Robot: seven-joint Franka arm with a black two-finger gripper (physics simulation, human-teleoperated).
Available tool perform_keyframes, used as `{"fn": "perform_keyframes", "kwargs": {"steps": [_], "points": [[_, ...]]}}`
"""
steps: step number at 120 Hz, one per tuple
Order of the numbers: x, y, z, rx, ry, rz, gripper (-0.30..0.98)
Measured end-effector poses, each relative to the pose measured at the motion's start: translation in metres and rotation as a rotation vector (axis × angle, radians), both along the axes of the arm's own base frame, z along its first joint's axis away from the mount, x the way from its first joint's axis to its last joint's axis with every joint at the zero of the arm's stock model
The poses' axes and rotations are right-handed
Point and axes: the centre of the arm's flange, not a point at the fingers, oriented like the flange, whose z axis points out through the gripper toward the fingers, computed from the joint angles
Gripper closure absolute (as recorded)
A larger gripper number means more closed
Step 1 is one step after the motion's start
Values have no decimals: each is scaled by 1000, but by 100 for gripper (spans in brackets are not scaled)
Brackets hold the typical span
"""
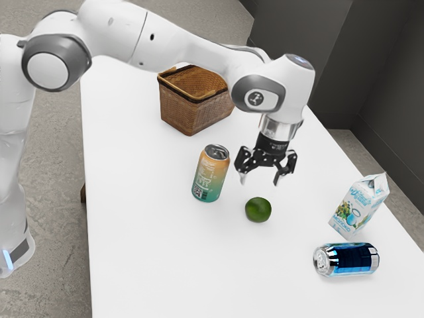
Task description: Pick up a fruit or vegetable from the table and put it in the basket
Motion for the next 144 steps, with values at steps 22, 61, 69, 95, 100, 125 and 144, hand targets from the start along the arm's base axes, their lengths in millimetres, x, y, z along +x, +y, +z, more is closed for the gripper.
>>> {"fn": "perform_keyframes", "kwargs": {"steps": [22,61,69,95,100,125,144], "points": [[11,-1,-22,-7,0,-7,0],[22,-3,-46,-32,-8,-20,0],[22,-4,-52,-41,-10,-20,0],[25,-4,-68,-53,-17,-19,0],[25,-3,-68,-55,-20,-19,0],[28,-3,-76,-64,-19,-20,0],[31,-3,-86,-67,-9,-20,0]]}}
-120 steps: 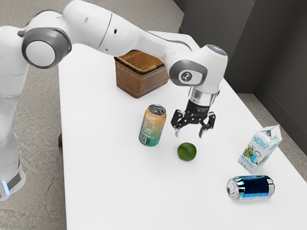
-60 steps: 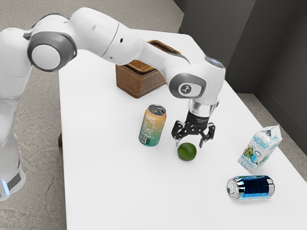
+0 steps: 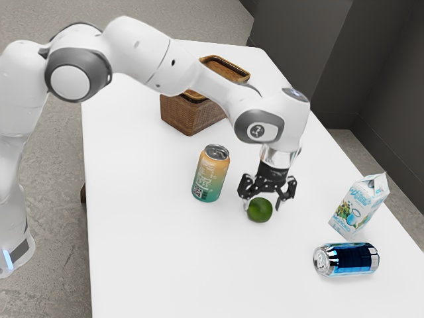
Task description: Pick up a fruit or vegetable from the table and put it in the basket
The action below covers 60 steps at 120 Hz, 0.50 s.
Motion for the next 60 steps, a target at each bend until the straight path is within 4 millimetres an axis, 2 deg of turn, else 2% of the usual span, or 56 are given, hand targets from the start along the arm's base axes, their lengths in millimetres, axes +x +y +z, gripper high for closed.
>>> {"fn": "perform_keyframes", "kwargs": {"steps": [27,46,60], "points": [[4,0,-17,-4,14,2,0],[5,-2,-19,-14,8,3,1],[5,-3,-15,-18,0,9,21]]}}
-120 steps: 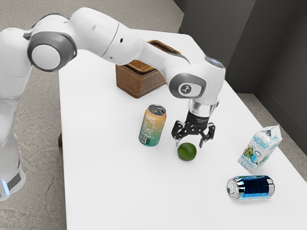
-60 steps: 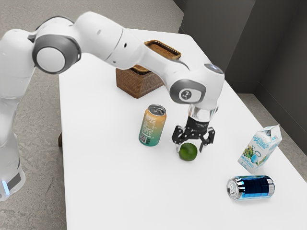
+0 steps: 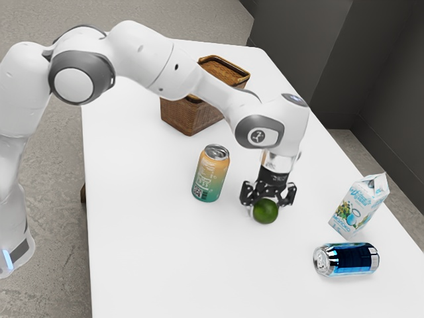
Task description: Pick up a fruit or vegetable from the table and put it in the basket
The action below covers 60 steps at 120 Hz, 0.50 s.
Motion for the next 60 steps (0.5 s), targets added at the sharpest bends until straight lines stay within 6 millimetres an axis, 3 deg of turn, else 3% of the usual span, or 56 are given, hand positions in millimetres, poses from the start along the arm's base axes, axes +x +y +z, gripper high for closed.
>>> {"fn": "perform_keyframes", "kwargs": {"steps": [28,60], "points": [[-3,-1,19,-5,-24,30,30],[-19,17,92,-2,-99,67,30]]}}
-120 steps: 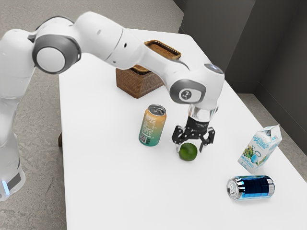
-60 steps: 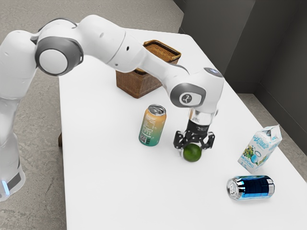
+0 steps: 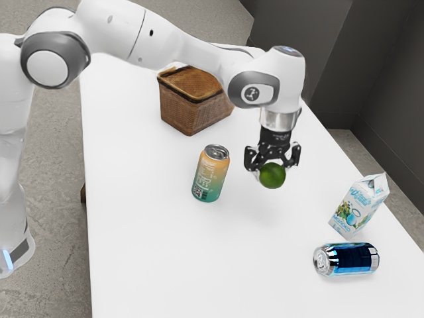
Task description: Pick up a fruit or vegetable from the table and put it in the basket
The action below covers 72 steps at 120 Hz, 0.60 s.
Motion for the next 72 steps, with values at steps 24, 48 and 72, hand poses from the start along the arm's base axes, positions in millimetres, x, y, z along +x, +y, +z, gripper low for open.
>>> {"fn": "perform_keyframes", "kwargs": {"steps": [24,48,72], "points": [[-28,45,78,15,-70,54,29],[-76,75,155,59,-130,82,30],[-125,194,197,132,-122,273,29]]}}
